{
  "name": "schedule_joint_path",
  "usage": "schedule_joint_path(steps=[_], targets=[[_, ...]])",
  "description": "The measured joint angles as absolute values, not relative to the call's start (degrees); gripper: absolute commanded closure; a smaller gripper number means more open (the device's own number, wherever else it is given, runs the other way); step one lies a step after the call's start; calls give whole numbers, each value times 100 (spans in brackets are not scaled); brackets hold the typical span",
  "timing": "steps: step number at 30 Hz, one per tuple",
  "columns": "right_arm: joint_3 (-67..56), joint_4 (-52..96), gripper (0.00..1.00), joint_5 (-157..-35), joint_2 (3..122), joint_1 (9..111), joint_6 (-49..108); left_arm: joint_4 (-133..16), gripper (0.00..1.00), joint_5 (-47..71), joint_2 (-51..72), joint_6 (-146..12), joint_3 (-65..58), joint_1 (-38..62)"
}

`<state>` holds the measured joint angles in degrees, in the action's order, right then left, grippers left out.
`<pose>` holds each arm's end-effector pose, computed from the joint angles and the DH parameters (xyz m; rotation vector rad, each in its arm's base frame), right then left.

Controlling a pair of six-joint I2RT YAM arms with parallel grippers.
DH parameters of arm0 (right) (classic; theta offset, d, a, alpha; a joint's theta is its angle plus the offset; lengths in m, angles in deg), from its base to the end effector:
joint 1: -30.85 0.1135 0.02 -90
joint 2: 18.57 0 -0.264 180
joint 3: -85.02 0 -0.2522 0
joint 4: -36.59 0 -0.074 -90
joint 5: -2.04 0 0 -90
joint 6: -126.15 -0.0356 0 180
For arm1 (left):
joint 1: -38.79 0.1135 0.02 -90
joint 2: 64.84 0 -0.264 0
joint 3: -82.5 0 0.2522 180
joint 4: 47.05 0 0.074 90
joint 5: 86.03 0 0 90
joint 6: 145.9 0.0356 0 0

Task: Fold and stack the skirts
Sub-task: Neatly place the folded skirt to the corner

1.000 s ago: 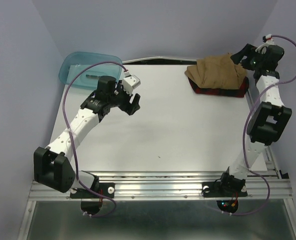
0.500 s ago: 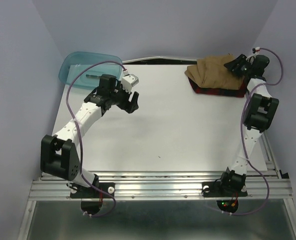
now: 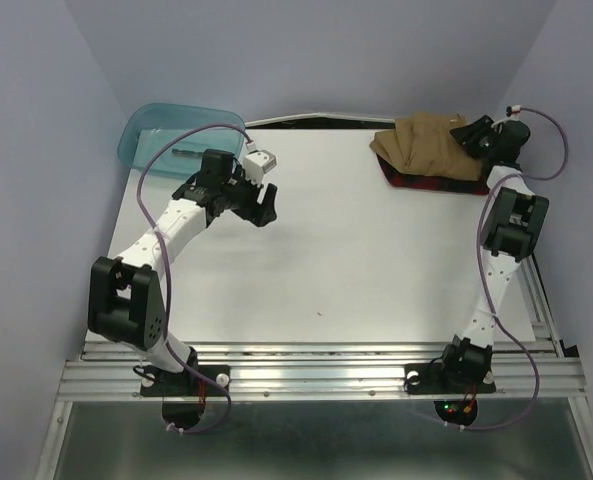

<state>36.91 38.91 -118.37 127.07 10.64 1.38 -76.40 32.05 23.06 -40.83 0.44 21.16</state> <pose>0.5557 -0.1854 0.1818 0.4615 1.7277 0.6516 0.3260 -0.1212 0.2909 0.8677 1.9731 -0.5592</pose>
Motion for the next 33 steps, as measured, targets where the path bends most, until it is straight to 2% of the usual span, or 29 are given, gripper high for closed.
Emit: schedule_joint_path(steps=[4, 7, 8, 10, 11, 15, 25, 28, 33], targets=[[3667, 3945, 50, -11695, 12732, 1064, 138, -7653, 19, 3220, 2415, -4133, -1, 2167], [3649, 3967, 34, -11689, 12725, 1064, 141, -7647, 19, 3225, 2413, -4164, -1, 2197], [3623, 3939, 21, -11691, 12686, 1064, 141, -7645, 18, 3222, 2411, -4172, -1, 2204], [3588, 3832, 11, -11706, 12572, 1064, 171, -7640, 16, 3225, 2380, -4214, 1, 2250], [3533, 3755, 1, -11689, 12465, 1064, 202, -7621, 16, 3233, 2341, -4238, 16, 2272], [3267, 3204, 0, -11730, 11814, 1047, 488, -7485, 10, 3275, 1910, -4367, 278, 2549], [1079, 1353, 0, -12069, 8727, 925, 2267, -7341, 8, 2792, 1296, -4308, 412, 3039], [165, 798, 0, -12115, 7853, 957, 2976, -7323, 2, 2687, 1296, -4251, 444, 3039], [-1524, 33, 0, -11960, 6601, 1351, 3782, -7201, 2, 2665, 1237, -4205, 794, 3026]])
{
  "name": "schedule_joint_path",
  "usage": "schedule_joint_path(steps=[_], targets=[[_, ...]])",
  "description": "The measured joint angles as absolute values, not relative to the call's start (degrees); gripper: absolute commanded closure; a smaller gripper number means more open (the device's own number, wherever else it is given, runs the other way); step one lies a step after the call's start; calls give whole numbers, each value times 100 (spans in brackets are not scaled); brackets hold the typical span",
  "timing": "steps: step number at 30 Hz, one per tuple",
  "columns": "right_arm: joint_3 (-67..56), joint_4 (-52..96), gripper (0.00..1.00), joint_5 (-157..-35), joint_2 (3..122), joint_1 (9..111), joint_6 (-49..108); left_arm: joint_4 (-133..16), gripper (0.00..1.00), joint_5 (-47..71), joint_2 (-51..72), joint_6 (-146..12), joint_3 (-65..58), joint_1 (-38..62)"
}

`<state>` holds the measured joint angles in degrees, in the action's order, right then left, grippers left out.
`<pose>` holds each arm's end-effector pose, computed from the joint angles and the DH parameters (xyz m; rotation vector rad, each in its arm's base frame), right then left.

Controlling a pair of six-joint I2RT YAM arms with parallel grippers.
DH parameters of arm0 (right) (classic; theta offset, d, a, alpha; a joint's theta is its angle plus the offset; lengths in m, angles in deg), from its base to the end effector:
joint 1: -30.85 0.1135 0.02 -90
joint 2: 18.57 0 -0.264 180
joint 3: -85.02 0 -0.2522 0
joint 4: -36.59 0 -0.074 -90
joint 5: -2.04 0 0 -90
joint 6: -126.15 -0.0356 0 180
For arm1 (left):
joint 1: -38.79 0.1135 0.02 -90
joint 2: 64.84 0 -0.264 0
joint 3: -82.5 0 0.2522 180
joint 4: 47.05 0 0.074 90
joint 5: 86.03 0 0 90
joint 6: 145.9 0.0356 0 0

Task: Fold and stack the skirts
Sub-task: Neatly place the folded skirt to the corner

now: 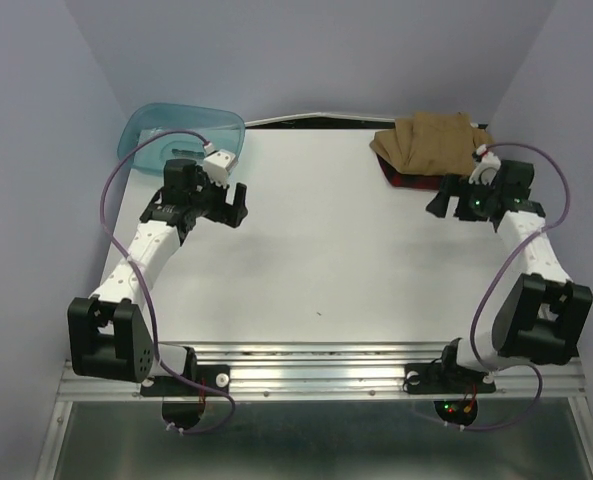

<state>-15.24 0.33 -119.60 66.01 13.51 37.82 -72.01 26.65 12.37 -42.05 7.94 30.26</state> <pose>0.3158 -0.0790 0.2865 0.0190 2.1995 0.4459 0.3027 -0.0593 0.3098 0.6311 1.9293 -0.3471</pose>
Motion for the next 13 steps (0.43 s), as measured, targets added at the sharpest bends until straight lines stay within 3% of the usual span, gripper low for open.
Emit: schedule_joint_path(steps=[7, 13], targets=[[-3107, -371, 0, -11313, 5195, 2774, 4143, -7286, 2, 2602, 927, -3888, 1596, 2864], [-3371, -354, 0, -10946, 5036, 3051, 4123, -7387, 2, 2464, 752, -3746, 1830, 2597]])
